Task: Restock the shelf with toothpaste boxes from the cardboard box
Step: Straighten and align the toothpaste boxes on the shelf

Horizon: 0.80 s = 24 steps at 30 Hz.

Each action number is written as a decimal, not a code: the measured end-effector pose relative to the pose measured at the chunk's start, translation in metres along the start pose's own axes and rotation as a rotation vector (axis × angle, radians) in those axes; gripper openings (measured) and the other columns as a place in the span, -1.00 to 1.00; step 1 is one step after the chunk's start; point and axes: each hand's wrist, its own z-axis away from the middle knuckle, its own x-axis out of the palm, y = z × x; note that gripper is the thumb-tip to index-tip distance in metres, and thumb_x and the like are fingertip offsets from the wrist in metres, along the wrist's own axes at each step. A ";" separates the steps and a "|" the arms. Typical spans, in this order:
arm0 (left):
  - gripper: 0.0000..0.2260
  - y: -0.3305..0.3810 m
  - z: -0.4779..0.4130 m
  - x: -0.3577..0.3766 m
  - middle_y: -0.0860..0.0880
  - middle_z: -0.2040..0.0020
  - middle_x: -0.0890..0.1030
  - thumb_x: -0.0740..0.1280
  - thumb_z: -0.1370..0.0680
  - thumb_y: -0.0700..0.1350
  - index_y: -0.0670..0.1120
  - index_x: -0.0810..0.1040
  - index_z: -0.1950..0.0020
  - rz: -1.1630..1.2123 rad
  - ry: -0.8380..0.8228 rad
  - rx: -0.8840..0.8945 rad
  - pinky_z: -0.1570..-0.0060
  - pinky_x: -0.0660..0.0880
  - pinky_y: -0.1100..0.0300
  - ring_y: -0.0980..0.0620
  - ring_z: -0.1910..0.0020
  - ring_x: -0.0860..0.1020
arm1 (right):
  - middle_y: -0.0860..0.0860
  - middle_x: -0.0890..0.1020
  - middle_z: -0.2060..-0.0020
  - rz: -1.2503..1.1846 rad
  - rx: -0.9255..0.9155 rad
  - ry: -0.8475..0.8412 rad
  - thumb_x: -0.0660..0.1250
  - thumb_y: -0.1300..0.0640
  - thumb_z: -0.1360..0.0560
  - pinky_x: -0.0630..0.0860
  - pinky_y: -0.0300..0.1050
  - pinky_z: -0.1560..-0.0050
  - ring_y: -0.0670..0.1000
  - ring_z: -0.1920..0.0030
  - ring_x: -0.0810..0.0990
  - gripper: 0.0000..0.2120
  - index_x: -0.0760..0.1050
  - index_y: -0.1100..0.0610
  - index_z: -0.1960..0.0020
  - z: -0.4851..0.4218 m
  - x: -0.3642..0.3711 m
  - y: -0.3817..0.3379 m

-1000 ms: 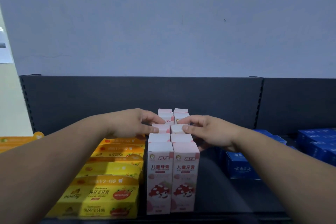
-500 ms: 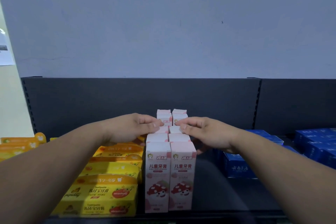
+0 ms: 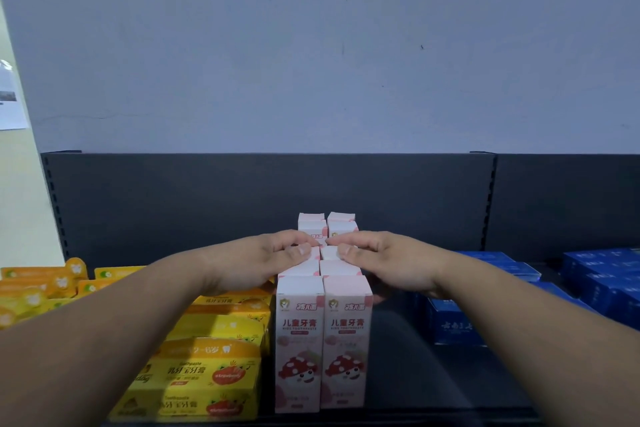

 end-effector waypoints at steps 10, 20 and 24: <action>-0.59 -0.008 -0.009 -0.010 0.30 -0.24 0.48 0.03 -0.56 0.27 0.26 0.36 -0.37 -0.037 0.069 0.035 -0.12 0.38 0.35 0.31 -0.17 0.46 | -0.10 0.68 -0.04 0.164 -0.030 0.074 0.20 -0.16 -0.59 0.59 -0.11 0.02 0.00 -0.07 0.66 -0.71 0.49 -0.20 -0.28 -0.008 -0.014 -0.001; -0.52 -0.018 -0.061 -0.037 0.12 -0.40 0.40 0.37 -0.51 0.09 0.16 0.34 -0.41 -0.141 0.360 0.005 -0.32 0.38 0.10 0.07 -0.37 0.38 | -0.21 0.55 -0.19 0.318 -0.067 0.306 0.51 -0.01 -0.41 0.46 -0.26 -0.06 -0.15 -0.16 0.53 -0.50 0.48 -0.13 -0.31 -0.050 -0.041 -0.007; -0.26 -0.027 -0.086 -0.041 0.10 -0.49 0.30 0.48 -0.41 0.12 0.12 0.21 -0.50 -0.147 0.190 -0.074 -0.42 0.27 0.01 0.03 -0.44 0.29 | -0.19 0.47 -0.31 0.335 0.048 0.187 0.57 0.04 -0.35 0.41 -0.08 -0.33 -0.08 -0.26 0.49 -0.28 0.35 -0.17 -0.42 -0.071 -0.049 -0.003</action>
